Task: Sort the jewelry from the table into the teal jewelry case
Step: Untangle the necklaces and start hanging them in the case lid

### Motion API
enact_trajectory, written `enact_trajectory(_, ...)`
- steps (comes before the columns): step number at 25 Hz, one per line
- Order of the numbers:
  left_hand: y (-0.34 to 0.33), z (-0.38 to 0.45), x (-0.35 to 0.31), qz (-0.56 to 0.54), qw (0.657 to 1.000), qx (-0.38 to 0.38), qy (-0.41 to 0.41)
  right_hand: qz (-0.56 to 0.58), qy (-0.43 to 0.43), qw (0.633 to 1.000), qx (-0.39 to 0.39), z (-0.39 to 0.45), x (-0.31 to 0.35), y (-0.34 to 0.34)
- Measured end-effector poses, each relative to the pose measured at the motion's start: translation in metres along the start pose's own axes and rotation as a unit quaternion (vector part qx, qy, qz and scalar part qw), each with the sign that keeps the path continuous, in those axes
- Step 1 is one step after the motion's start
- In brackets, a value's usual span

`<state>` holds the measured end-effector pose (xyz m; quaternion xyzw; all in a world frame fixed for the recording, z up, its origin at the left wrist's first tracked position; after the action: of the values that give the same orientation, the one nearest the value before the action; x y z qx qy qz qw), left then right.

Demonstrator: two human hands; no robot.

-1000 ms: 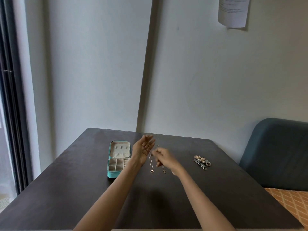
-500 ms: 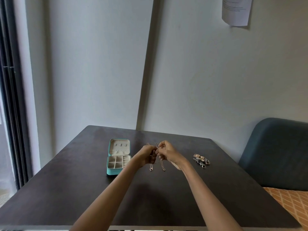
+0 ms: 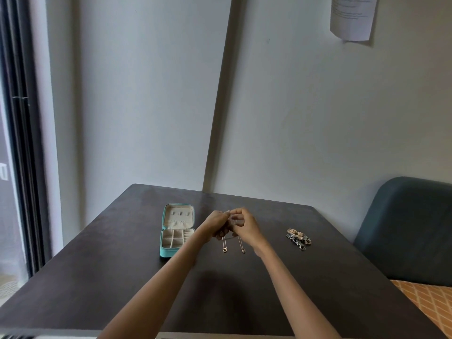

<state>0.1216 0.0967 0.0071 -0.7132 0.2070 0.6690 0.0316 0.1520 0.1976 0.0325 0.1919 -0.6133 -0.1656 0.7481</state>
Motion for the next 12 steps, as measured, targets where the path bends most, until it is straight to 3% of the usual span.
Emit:
enact_trajectory(2,-0.004,-0.003,0.001,0.002,1.0,0.027,0.008,0.067,-0.059,0.991,0.096,-0.002,-0.009,-0.014)
enact_trajectory(4,-0.013,-0.004,0.005,-0.02,0.997,0.063,0.027,0.155,-0.069,0.977,0.132,-0.005,-0.01,-0.02)
enact_trajectory(6,-0.02,-0.002,0.009,-0.051,0.994,0.086,0.041,0.174,-0.066,0.977,0.101,0.0,-0.014,-0.017)
enact_trajectory(12,-0.016,0.003,0.01,-0.116,0.991,0.055,0.031,-0.011,-0.036,0.996,-0.083,0.004,-0.007,0.011)
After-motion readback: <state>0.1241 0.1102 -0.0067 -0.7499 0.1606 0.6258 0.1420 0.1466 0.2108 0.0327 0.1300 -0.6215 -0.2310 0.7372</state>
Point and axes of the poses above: each hand's wrist, its own z-axis towards the middle knuckle, its own y-axis out of the back of the hand, x = y × z, the point moved 9 cm from there along z, towards the middle knuckle, and after that the axes turned 6 degrees about x, right-handed, at the moved point
